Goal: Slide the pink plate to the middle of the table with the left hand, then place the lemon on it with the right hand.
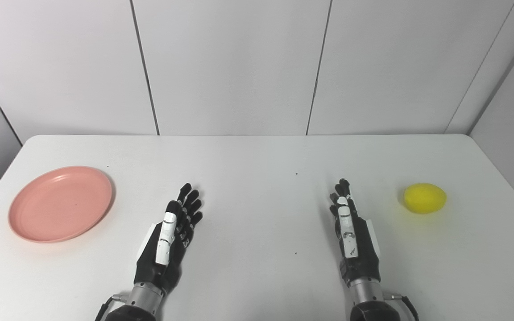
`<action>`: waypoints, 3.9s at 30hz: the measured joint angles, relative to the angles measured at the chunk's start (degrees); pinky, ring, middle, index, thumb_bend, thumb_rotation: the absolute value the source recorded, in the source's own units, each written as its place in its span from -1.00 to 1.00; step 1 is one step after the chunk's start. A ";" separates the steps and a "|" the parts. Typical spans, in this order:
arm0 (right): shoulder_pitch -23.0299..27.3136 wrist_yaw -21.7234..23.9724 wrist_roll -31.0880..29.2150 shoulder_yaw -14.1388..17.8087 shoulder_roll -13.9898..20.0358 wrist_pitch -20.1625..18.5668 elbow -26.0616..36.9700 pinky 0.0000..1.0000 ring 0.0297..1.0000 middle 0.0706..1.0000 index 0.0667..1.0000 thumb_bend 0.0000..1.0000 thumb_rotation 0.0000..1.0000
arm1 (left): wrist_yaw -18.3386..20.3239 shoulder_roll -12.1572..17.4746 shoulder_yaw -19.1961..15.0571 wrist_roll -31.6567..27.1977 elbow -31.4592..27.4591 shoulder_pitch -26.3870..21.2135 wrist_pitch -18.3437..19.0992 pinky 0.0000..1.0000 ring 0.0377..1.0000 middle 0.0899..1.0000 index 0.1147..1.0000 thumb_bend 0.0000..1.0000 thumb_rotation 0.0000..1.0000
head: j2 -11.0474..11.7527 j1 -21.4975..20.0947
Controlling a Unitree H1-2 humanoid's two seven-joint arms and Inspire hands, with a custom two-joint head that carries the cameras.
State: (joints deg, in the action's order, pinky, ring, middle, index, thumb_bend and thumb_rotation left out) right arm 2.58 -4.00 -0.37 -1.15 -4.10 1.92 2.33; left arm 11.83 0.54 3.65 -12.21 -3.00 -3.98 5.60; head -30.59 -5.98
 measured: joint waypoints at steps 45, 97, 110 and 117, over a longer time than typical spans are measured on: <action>0.15 3.28 -4.13 0.44 2.32 0.03 -0.14 1.00 1.00 1.00 1.00 -0.57 1.00 | -0.27 -2.58 2.70 1.37 0.07 0.33 0.21 1.00 1.00 1.00 1.00 0.18 1.00 | 4.39 11.95; 0.57 4.10 -5.73 0.49 2.81 0.25 -0.72 1.00 1.00 1.00 1.00 -0.64 1.00 | -3.39 10.12 -12.63 -0.04 -11.02 -11.75 8.50 1.00 0.99 1.00 0.97 0.21 1.00 | 6.15 16.17; 0.60 4.71 -5.76 0.64 2.99 0.24 -0.69 1.00 1.00 1.00 1.00 -0.66 1.00 | -5.30 12.99 -18.16 -1.23 -8.24 -15.43 6.53 1.00 0.94 0.95 0.94 0.17 1.00 | 6.33 16.70; 0.56 4.71 -5.78 0.74 3.03 0.23 -0.61 1.00 1.00 1.00 1.00 -0.67 1.00 | -6.75 13.69 -20.75 -3.48 -7.04 -16.22 6.58 0.97 0.96 0.95 0.93 0.18 1.00 | 6.42 17.49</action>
State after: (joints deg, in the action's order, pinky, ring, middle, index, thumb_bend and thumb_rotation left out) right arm 3.14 0.71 -6.16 -0.41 -1.07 2.15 1.72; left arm 5.08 14.24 -17.11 -15.69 -10.04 -20.20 12.18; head -24.17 11.51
